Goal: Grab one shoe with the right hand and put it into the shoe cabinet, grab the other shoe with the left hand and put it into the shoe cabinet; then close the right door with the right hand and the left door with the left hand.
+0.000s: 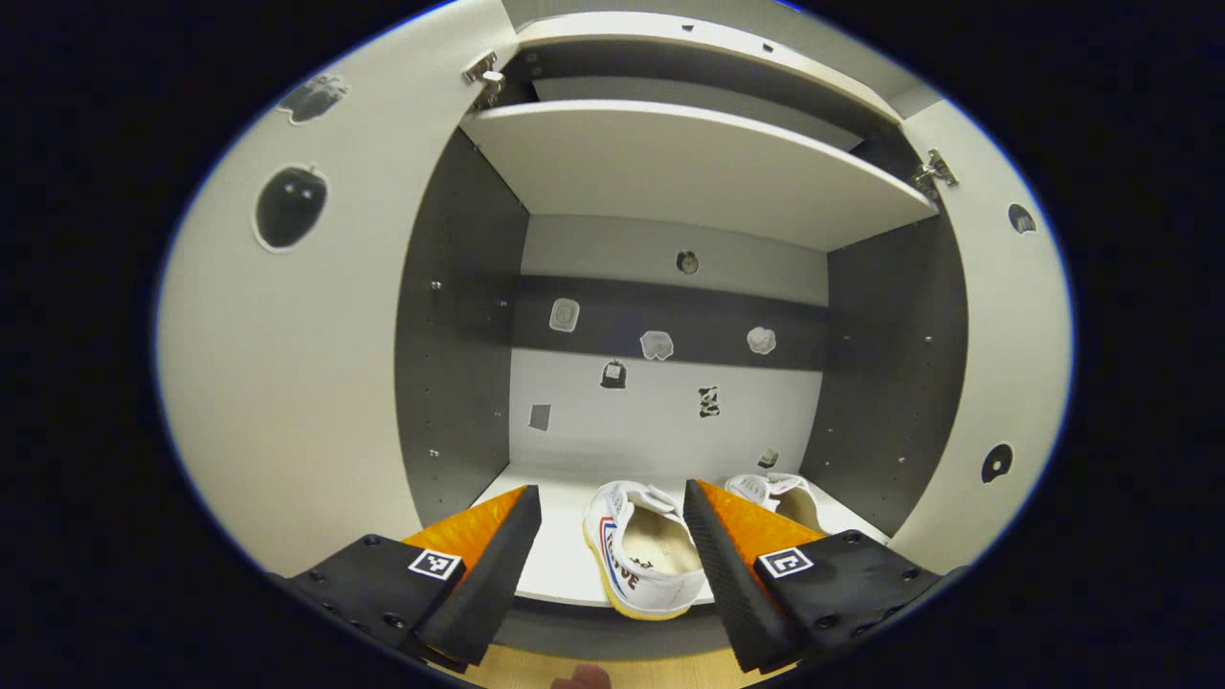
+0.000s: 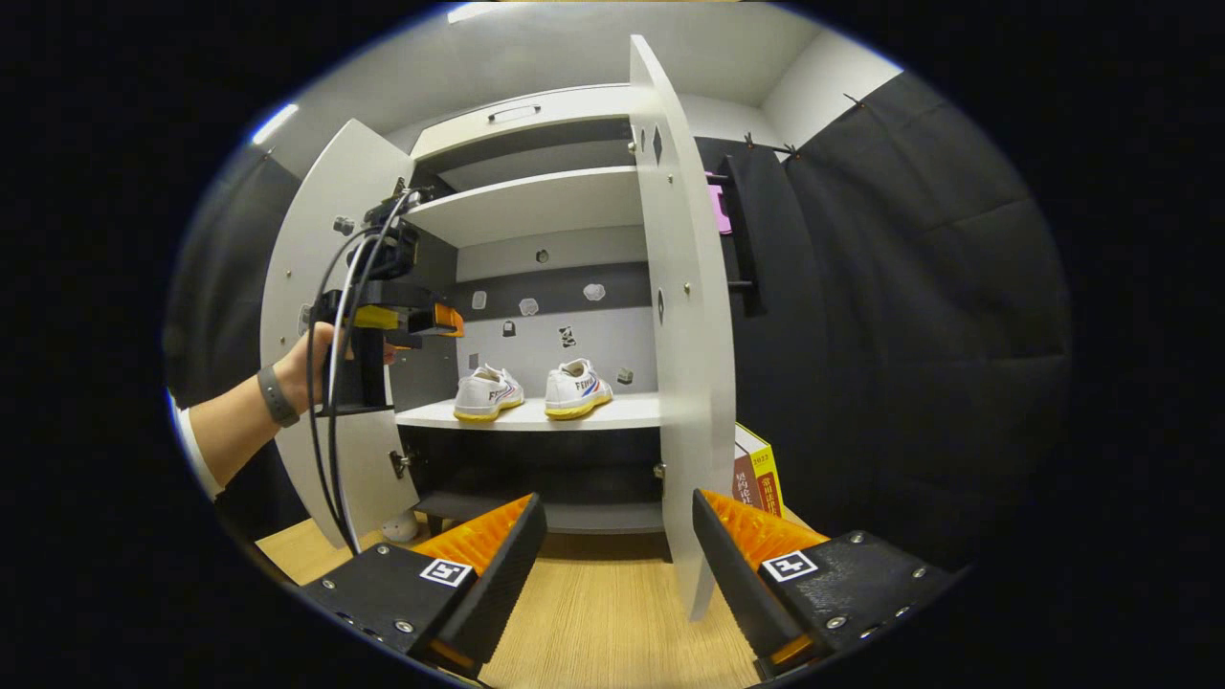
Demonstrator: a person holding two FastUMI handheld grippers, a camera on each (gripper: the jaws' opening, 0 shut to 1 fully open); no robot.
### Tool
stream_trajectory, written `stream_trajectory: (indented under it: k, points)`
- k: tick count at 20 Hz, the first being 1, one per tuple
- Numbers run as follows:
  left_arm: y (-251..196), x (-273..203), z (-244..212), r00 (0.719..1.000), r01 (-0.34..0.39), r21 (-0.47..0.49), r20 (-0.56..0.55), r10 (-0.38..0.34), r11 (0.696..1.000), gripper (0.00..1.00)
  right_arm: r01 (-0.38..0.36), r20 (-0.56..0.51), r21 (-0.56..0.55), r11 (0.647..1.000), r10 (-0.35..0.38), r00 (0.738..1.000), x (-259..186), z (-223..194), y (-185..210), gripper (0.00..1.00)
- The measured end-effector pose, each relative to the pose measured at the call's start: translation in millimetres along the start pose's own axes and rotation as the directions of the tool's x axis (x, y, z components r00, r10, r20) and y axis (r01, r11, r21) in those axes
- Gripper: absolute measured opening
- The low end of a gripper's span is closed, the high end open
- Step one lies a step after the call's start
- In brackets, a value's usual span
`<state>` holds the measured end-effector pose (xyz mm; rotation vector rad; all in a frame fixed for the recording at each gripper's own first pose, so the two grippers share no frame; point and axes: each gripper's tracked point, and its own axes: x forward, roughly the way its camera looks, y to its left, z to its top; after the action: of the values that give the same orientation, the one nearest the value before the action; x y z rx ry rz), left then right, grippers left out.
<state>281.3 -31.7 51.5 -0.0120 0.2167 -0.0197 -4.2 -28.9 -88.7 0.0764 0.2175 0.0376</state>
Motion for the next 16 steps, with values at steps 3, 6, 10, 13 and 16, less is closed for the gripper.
stream_trajectory:
  k: [3,6,10,13,16]
  points:
    - [5,-50,-3,0.999,0.013,-0.004,0.03,-0.013,1.0,0.97,-0.032,0.022,-0.004,0.999,0.033,0.999,-2,9,9,0.94]
    - [5,-100,-13,0.996,0.033,-0.011,0.084,-0.032,0.999,0.96,-0.049,0.052,-0.026,0.998,0.05,0.997,-4,15,13,0.94]
    - [9,-158,-46,0.995,0.016,0.023,0.094,-0.018,1.0,0.96,-0.069,0.04,-0.023,0.997,0.07,0.997,-6,8,17,0.98]
    - [8,-187,-74,0.998,0.017,0.026,0.067,-0.019,1.0,0.96,-0.073,0.044,-0.034,0.997,0.074,0.996,-5,11,18,0.94]
    - [16,-209,-89,0.998,-0.006,0.022,0.066,0.005,1.0,0.97,-0.077,0.042,-0.039,0.996,0.079,0.996,-11,7,19,0.94]
